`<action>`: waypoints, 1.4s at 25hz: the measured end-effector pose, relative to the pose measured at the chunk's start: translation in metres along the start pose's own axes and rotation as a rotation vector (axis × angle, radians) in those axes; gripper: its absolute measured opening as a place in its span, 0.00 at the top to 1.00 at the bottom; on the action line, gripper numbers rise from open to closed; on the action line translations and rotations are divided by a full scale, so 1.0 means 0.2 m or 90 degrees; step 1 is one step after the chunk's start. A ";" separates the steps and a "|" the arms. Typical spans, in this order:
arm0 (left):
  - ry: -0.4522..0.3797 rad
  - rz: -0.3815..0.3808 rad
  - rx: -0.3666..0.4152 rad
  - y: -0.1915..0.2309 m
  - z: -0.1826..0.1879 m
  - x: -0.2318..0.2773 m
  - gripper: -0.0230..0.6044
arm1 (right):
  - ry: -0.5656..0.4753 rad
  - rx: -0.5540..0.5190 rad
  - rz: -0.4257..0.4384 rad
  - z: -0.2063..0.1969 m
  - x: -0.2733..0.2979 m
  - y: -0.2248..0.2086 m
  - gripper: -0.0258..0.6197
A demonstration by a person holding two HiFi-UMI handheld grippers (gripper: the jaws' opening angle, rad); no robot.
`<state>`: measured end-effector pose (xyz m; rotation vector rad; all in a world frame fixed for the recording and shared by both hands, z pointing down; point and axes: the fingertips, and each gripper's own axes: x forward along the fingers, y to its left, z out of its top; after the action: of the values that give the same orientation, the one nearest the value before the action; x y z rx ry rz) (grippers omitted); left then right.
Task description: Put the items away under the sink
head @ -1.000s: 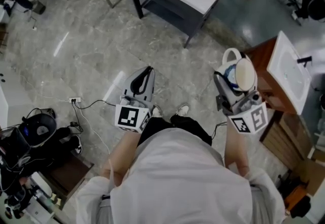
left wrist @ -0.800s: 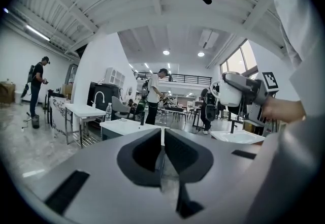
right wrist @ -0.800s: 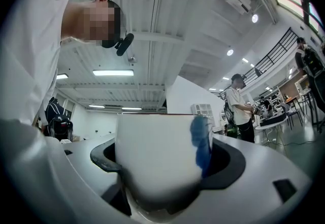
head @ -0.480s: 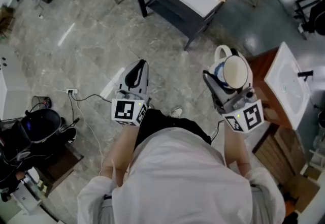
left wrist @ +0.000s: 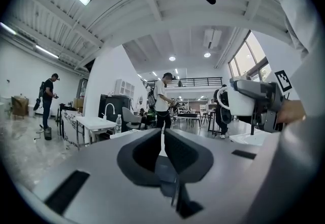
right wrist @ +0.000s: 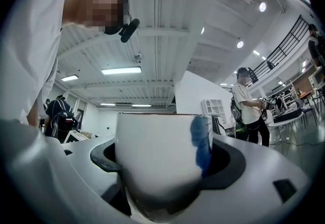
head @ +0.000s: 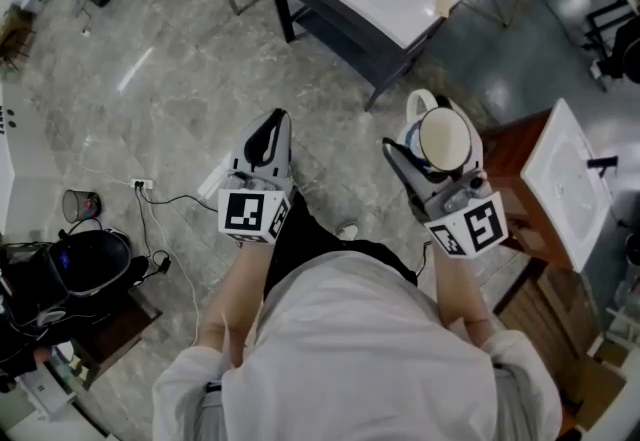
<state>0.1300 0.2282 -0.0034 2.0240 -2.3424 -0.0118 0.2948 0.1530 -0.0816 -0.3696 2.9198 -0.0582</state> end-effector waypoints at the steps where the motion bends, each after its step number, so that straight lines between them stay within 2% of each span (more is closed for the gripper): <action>1: 0.000 -0.004 -0.003 0.02 -0.01 0.02 0.93 | 0.003 0.000 -0.002 -0.01 0.02 -0.01 0.35; 7: 0.012 -0.031 -0.020 0.21 -0.08 0.26 0.93 | 0.015 0.004 -0.034 -0.07 0.23 -0.13 0.35; 15: 0.026 -0.098 -0.028 0.57 -0.07 0.67 0.93 | 0.003 0.010 -0.106 -0.12 0.61 -0.30 0.35; 26: 0.057 -0.183 -0.056 1.00 -0.11 0.91 0.93 | 0.006 -0.028 -0.192 -0.11 1.07 -0.31 0.35; 29: 0.060 -0.201 -0.059 1.06 -0.16 0.96 0.93 | 0.003 -0.036 -0.202 -0.14 1.15 -0.30 0.35; 35: 0.067 -0.226 -0.077 1.00 -0.15 1.08 0.93 | -0.005 -0.032 -0.202 -0.14 1.23 -0.36 0.35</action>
<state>-0.0973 0.0451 0.0410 2.2864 -1.8476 -0.0570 0.0724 0.0228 -0.0962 -0.8347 2.8310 -0.0288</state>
